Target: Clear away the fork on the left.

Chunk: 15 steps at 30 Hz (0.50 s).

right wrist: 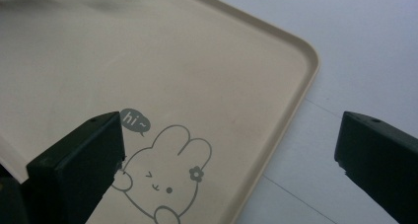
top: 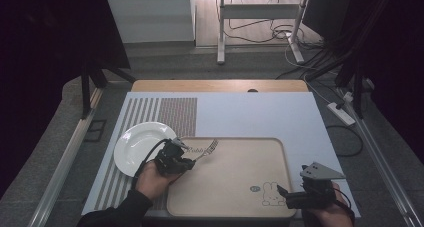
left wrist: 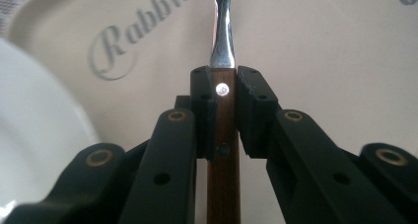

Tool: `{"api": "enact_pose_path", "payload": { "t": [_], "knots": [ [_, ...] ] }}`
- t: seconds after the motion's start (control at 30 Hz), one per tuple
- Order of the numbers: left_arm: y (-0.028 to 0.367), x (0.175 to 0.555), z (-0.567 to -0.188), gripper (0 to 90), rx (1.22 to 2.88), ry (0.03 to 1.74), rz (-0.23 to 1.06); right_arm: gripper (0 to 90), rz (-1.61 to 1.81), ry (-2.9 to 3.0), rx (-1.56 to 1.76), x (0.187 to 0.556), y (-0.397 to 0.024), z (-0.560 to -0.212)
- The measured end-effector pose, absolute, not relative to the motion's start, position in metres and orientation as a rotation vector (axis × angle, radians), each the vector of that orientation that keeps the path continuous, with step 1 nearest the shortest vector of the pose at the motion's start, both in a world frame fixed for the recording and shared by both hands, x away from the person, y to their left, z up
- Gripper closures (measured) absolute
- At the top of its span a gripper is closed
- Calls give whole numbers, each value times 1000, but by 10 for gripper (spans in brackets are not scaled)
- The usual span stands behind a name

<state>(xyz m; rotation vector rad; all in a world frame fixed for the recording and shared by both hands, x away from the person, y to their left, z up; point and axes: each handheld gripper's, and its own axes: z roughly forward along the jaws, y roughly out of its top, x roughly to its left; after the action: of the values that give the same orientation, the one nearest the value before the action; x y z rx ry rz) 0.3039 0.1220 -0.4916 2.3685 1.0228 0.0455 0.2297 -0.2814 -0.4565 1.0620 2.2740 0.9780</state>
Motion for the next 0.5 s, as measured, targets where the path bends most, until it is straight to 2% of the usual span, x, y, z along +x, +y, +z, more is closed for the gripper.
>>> {"api": "enact_pose_path", "payload": {
  "t": [0.43,0.5],
  "knots": [
    [104,290,-510,764,2474,985,42,0,986,2277,1061,230,-282,-456],
    [104,290,-507,681,2458,954,42,0,986,2278,1061,230,-282,-456]
  ]
}}
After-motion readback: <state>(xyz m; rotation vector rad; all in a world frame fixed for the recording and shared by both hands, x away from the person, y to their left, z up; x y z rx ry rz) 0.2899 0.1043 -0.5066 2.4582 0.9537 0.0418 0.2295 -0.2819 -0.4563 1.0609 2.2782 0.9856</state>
